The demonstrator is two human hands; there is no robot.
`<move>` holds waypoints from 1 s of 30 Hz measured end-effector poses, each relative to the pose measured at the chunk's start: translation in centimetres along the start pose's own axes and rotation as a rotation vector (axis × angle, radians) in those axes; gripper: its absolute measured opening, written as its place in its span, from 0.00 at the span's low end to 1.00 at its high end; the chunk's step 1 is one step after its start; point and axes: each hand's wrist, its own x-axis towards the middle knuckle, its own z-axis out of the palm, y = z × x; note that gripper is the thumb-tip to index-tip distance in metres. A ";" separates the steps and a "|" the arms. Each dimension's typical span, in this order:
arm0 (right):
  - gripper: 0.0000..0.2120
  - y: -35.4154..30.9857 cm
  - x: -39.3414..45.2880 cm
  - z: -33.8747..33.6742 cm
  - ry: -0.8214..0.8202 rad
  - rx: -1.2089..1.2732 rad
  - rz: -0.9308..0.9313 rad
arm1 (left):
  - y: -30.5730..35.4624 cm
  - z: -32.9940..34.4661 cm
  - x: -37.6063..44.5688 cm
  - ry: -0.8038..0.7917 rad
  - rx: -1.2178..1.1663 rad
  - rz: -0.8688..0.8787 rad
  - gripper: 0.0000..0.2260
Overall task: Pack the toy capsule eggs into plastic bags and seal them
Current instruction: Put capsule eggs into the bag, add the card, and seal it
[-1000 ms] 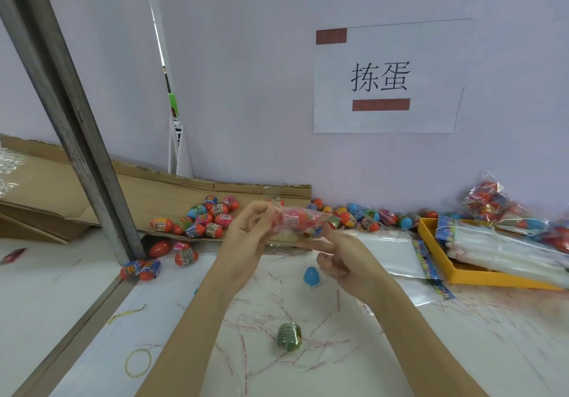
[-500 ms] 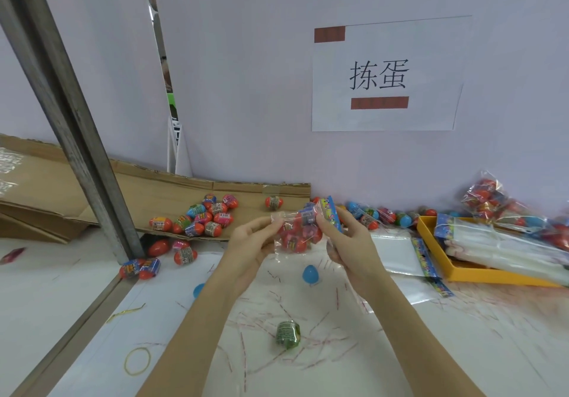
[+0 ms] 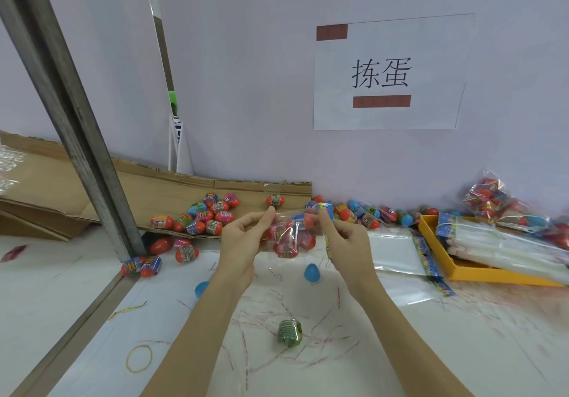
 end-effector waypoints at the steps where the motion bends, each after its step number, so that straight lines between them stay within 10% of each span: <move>1: 0.28 -0.1 0.0 -0.1 -0.011 -0.006 -0.004 | 0.1 0.0 0.0 0.003 0.012 0.007 0.09; 9: 0.19 -0.6 0.0 -1.0 -0.126 -0.076 0.076 | -0.1 -0.5 0.4 0.088 -0.031 0.003 0.08; 18: 0.14 -0.6 0.2 -1.6 -0.278 -0.256 -0.030 | 0.7 -0.9 -0.1 -0.225 0.301 -0.064 0.18; 30: 0.10 -0.4 0.0 -0.9 -0.407 -0.085 0.131 | 0.8 -0.5 0.6 0.026 -0.008 -0.162 0.08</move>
